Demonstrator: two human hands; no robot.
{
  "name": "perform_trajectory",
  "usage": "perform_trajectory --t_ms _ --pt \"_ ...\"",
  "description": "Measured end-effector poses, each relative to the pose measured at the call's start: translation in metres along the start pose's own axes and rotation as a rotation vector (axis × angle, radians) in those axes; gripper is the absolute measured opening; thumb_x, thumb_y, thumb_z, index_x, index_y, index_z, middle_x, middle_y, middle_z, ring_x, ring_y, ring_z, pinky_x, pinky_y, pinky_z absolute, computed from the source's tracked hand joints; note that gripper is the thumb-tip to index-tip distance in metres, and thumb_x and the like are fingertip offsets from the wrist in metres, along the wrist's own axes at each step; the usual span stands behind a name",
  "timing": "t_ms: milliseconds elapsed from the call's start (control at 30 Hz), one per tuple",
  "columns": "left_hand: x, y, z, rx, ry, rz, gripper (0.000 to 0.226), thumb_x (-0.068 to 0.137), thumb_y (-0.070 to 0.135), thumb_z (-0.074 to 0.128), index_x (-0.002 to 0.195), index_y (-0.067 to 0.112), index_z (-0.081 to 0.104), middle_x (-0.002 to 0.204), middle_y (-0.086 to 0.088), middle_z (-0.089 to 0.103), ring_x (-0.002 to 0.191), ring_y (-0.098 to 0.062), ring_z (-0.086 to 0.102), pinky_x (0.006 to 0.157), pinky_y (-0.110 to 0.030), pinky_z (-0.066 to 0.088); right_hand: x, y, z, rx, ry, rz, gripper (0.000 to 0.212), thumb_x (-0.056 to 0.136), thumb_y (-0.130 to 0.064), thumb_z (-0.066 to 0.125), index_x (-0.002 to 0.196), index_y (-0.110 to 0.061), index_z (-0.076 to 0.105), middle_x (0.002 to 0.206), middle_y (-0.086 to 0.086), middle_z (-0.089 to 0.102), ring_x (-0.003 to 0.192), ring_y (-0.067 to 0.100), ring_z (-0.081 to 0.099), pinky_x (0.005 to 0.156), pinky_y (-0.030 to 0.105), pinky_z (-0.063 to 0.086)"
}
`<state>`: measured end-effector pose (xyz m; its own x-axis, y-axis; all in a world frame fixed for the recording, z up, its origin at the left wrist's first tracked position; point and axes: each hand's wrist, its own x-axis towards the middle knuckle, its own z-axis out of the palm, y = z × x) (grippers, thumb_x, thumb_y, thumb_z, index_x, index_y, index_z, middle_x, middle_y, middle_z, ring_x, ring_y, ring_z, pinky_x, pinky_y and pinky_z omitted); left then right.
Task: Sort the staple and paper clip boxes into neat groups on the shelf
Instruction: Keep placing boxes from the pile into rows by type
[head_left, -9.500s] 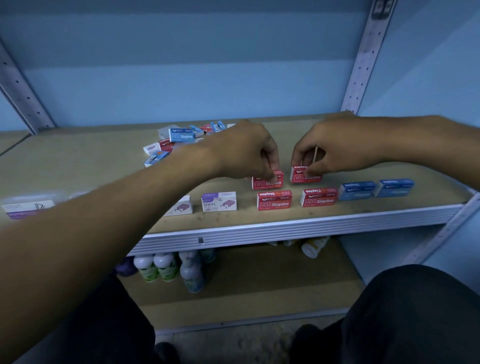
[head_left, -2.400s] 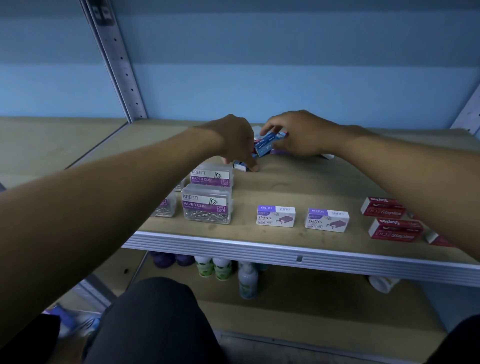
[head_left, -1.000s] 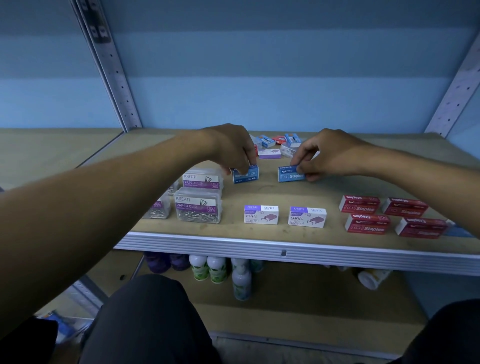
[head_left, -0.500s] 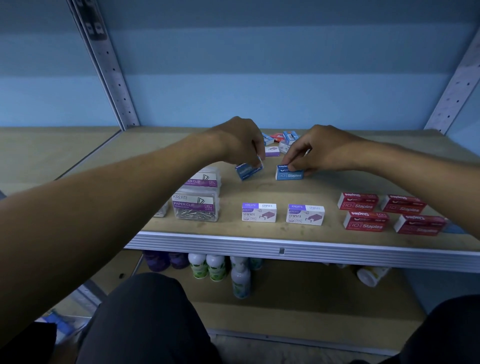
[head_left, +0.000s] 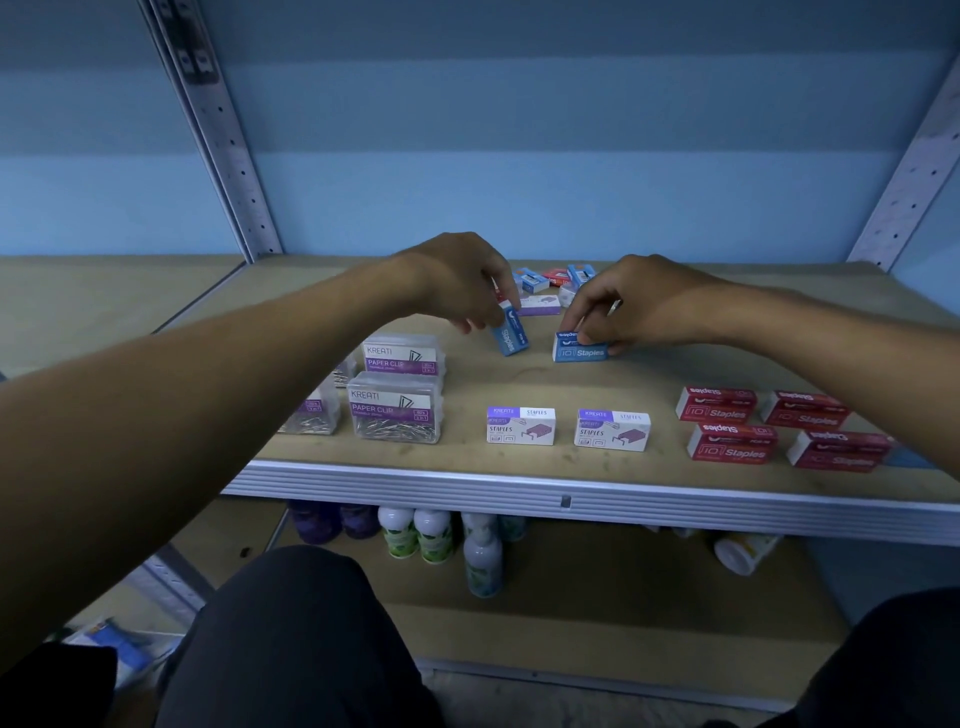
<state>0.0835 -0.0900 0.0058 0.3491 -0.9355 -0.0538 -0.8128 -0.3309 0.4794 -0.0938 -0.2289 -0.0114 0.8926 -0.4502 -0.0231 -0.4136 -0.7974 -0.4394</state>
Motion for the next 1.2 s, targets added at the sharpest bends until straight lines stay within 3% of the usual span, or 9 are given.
perform_trajectory --t_ms 133,233,400,533,700,900,1033,1200 --pt "0.000 -0.003 -0.008 0.148 -0.007 -0.018 0.016 0.082 0.017 0.077 0.098 0.020 0.074 0.090 0.001 0.072 0.063 -0.008 0.065 0.062 -0.021 0.053 -0.001 -0.002 0.000 0.012 -0.004 -0.011 0.018 0.090 -0.015 0.071 0.094 -0.031 0.078 0.081 -0.008 0.073 0.059 0.001 0.070 0.059 0.011 0.045" --pt "0.001 -0.007 -0.012 0.253 0.000 -0.061 0.019 0.077 0.023 0.083 0.095 0.023 0.075 0.086 0.002 0.075 0.062 -0.009 0.067 0.057 -0.020 0.047 -0.001 -0.002 0.000 0.009 -0.006 -0.008 0.018 0.090 -0.015 0.071 0.095 -0.031 0.078 0.082 -0.008 0.074 0.060 0.003 0.070 0.059 0.011 0.044" --pt "0.002 -0.014 -0.010 0.273 0.011 -0.123 0.023 0.072 0.024 0.088 0.093 0.021 0.078 0.086 0.001 0.076 0.054 -0.003 0.068 0.048 -0.016 0.047 -0.001 -0.001 -0.001 0.013 -0.008 0.001 0.017 0.090 -0.015 0.071 0.096 -0.029 0.078 0.085 -0.005 0.075 0.060 0.002 0.071 0.057 0.008 0.045" --pt "0.004 -0.018 -0.007 0.269 -0.002 -0.122 0.023 0.072 0.022 0.087 0.093 0.021 0.079 0.086 0.001 0.077 0.068 -0.010 0.072 0.056 -0.019 0.053 -0.001 -0.001 -0.001 0.012 -0.009 0.002 0.017 0.090 -0.017 0.071 0.097 -0.030 0.078 0.085 -0.006 0.075 0.064 0.006 0.073 0.062 0.012 0.046" --pt "0.005 -0.017 -0.002 0.285 0.001 -0.063 0.020 0.074 0.021 0.085 0.093 0.023 0.079 0.086 0.003 0.076 0.058 -0.006 0.065 0.056 -0.018 0.047 0.000 0.001 -0.001 0.003 -0.005 0.004 0.016 0.090 -0.017 0.071 0.095 -0.031 0.078 0.081 -0.008 0.074 0.059 0.001 0.070 0.052 0.002 0.039" --pt "0.004 -0.017 0.002 0.331 0.031 -0.022 0.021 0.074 0.024 0.085 0.094 0.025 0.079 0.089 0.006 0.074 0.064 -0.013 0.066 0.060 -0.021 0.047 -0.001 0.001 0.000 0.001 -0.007 -0.002 0.014 0.089 -0.020 0.072 0.096 -0.031 0.078 0.085 -0.007 0.076 0.066 0.005 0.074 0.064 0.013 0.047" --pt "0.002 -0.016 0.003 0.296 0.056 -0.006 0.020 0.074 0.022 0.085 0.094 0.022 0.080 0.087 0.005 0.074 0.060 -0.008 0.064 0.054 -0.018 0.045 -0.001 0.001 -0.001 -0.010 0.014 0.004 0.013 0.089 -0.021 0.073 0.096 -0.030 0.079 0.085 -0.008 0.076 0.064 0.003 0.073 0.057 0.007 0.043" --pt "-0.002 -0.005 0.004 0.257 0.072 0.032 0.019 0.075 0.022 0.084 0.093 0.020 0.079 0.079 0.005 0.073 0.061 -0.013 0.068 0.065 -0.026 0.057 -0.009 -0.001 -0.009 -0.023 0.042 -0.005 0.012 0.088 -0.024 0.073 0.096 -0.032 0.079 0.085 -0.010 0.077 0.063 -0.002 0.070 0.075 0.021 0.051"
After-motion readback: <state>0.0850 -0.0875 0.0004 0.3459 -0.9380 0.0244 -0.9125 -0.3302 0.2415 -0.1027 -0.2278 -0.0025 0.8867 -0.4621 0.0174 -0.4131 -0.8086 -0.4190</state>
